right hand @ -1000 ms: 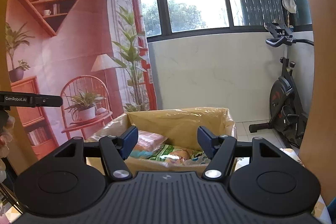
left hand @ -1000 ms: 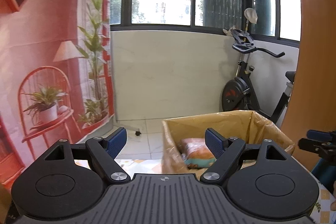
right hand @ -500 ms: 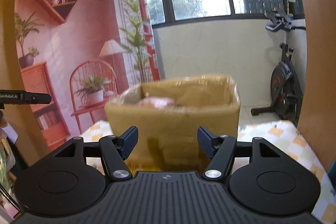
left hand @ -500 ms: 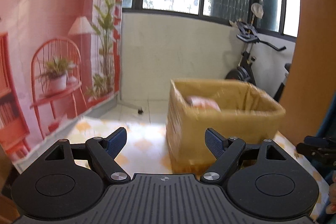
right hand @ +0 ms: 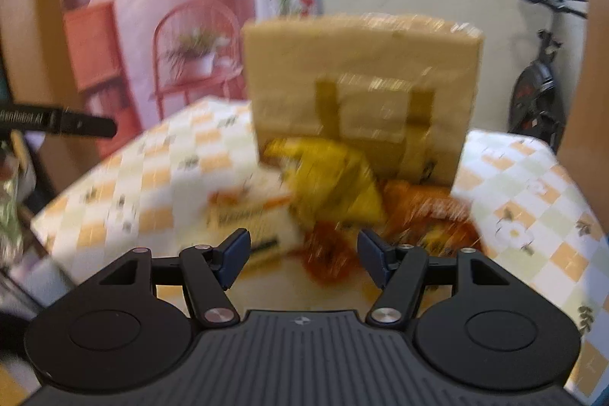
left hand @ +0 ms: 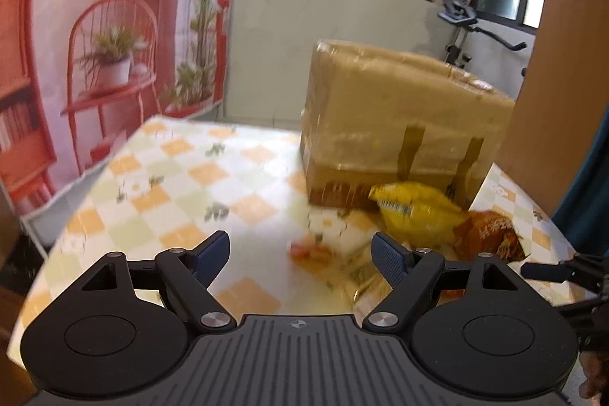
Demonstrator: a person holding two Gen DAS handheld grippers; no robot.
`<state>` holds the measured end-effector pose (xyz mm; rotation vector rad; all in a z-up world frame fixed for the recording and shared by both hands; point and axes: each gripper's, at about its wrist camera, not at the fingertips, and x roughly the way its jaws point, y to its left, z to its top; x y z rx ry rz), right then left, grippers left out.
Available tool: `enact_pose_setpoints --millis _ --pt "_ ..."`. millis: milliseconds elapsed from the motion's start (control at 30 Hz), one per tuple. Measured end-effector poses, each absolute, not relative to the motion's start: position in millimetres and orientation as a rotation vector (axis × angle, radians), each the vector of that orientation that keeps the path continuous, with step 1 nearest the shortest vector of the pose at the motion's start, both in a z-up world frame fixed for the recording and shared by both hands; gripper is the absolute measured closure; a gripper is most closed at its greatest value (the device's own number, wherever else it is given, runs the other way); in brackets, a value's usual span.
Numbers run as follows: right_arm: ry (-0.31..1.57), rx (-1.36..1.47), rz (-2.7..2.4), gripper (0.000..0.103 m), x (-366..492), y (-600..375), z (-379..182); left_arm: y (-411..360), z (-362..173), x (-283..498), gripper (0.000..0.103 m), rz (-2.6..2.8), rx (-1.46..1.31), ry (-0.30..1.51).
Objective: Organize snacks
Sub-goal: 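Move both open tools back down to the snack pile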
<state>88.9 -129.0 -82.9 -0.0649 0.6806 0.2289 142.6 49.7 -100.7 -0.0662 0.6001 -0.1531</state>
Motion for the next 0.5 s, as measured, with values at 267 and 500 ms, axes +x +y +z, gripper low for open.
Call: enact_pose_setpoints --millis 267,500 --pt "0.823 -0.205 0.331 0.037 91.9 -110.1 -127.4 31.2 -130.0 131.8 0.019 -0.146 -0.056 0.647" --pt "0.892 -0.267 0.43 0.037 87.1 -94.9 -149.2 26.8 -144.9 125.3 0.02 -0.137 -0.041 0.665"
